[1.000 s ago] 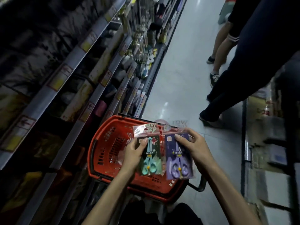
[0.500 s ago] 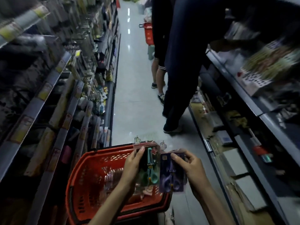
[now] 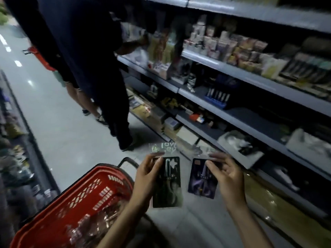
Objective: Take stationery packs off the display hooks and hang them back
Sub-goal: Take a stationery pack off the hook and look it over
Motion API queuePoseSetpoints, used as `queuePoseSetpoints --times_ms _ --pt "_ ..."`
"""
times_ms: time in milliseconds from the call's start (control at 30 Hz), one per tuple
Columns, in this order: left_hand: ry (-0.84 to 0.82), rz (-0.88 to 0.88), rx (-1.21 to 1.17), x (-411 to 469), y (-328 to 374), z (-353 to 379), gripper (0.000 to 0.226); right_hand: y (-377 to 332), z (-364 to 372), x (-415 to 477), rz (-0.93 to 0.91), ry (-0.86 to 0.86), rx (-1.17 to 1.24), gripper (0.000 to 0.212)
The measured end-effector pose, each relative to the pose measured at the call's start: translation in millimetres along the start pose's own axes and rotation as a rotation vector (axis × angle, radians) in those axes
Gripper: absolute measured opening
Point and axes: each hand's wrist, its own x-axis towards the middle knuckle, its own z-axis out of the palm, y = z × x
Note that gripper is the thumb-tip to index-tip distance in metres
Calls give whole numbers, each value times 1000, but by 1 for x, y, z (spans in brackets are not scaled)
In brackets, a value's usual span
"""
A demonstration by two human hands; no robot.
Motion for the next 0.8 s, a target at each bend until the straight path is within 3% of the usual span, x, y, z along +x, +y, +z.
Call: queuePoseSetpoints --times_ms 400,667,800 --pt "-490 178 48 -83 40 277 20 -26 -300 -47 -54 509 -3 10" --pt "-743 240 -18 -159 53 437 24 -61 -448 -102 -158 683 -12 28" --pt "-881 243 -13 -194 61 503 19 -86 -503 -127 -209 714 -16 67"
